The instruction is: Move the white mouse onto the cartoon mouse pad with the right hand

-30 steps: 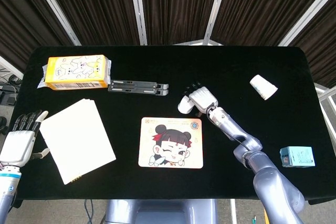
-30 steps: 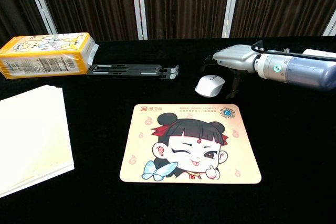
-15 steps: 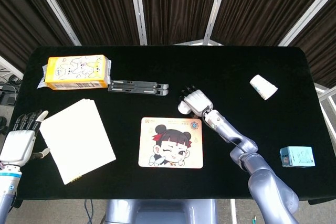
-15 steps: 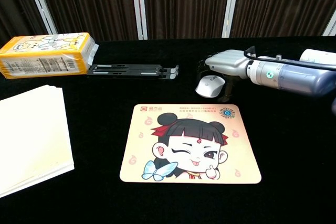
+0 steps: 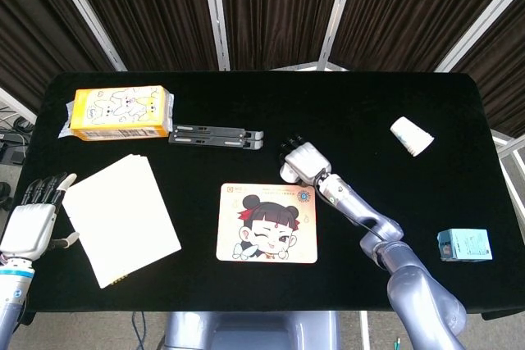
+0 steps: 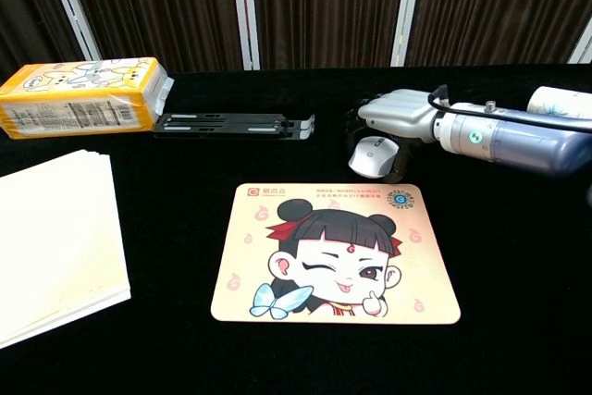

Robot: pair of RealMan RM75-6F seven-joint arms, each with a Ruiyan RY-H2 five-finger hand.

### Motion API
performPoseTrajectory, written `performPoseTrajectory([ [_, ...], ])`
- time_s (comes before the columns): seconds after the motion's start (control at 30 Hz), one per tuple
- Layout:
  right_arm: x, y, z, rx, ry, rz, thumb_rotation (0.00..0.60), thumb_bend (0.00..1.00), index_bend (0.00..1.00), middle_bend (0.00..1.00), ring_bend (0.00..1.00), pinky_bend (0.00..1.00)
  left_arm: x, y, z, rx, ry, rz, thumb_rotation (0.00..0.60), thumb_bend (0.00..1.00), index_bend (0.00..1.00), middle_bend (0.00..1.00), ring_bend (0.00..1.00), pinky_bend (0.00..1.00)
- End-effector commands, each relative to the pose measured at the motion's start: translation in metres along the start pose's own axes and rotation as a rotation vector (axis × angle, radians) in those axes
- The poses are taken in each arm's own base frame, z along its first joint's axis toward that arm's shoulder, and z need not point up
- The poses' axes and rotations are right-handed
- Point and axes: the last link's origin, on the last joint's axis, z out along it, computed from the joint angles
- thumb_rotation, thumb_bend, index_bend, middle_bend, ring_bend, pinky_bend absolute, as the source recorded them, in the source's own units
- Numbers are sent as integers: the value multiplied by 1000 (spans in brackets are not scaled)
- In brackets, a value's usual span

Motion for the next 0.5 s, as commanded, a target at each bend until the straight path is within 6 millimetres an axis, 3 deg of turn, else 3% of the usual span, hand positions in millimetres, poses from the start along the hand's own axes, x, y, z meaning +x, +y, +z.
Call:
performPoseTrajectory([
  [0.03,1,0,-1,8,9,-6,600,124,518,148,0,0,0,0,0,0,-2,-1,600,171,0,0,0,0],
  [0.5,14,-16,-26,149,142,9,600,135,549,160,0,0,0,3,0,-12,-9,-14,600,172,0,0,0,0],
])
